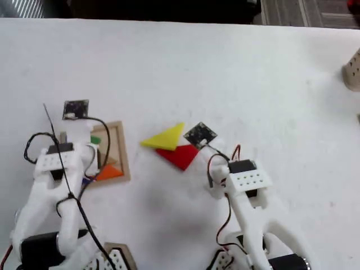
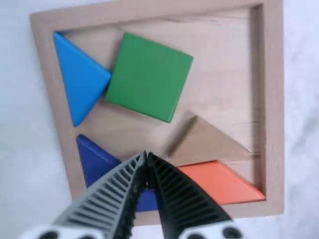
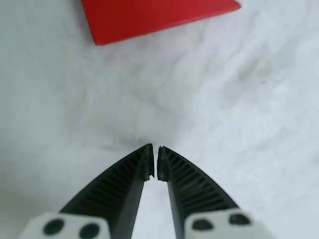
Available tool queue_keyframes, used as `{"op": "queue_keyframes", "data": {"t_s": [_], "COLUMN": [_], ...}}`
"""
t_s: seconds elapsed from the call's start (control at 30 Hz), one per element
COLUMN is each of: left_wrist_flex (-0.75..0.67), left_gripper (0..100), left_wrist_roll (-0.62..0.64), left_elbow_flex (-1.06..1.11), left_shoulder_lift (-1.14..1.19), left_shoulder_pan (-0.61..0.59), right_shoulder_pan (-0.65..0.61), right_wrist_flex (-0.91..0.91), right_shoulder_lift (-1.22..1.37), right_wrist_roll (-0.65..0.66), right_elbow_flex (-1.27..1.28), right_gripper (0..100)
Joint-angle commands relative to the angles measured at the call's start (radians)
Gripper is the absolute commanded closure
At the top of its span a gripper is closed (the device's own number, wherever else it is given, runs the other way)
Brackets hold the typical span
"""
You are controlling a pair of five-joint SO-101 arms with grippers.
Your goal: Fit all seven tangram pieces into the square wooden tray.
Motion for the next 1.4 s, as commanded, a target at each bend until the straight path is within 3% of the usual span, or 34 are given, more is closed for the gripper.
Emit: {"op": "queue_keyframes", "data": {"t_s": [0.0,0.23,0.37,0.57,0.93,1.23,1.37], "left_wrist_flex": [-0.018,0.074,0.140,0.092,0.087,0.089,0.095], "left_gripper": [98,98,98,98,98,98,98], "left_wrist_roll": [0.011,0.003,0.005,0.014,0.060,0.051,-0.012], "left_elbow_flex": [-0.020,-0.164,-0.285,-0.384,-0.701,-0.677,-0.618], "left_shoulder_lift": [-0.042,-0.045,-0.038,-0.005,0.467,0.562,0.553], "left_shoulder_pan": [-0.038,-0.051,0.010,0.108,0.102,0.064,0.028], "right_shoulder_pan": [-0.007,-0.008,-0.008,-0.008,-0.008,-0.008,-0.010], "right_wrist_flex": [-0.013,-0.013,-0.013,-0.013,-0.013,-0.013,-0.013], "right_shoulder_lift": [-0.035,-0.035,-0.035,-0.035,-0.035,-0.035,-0.035], "right_wrist_roll": [0.015,0.015,0.015,0.015,0.015,0.017,0.017], "right_elbow_flex": [-0.006,-0.006,-0.006,-0.006,-0.006,-0.006,-0.006], "right_gripper": [98.1,98.1,98.1,98.1,98.1,98.1,98.1]}}
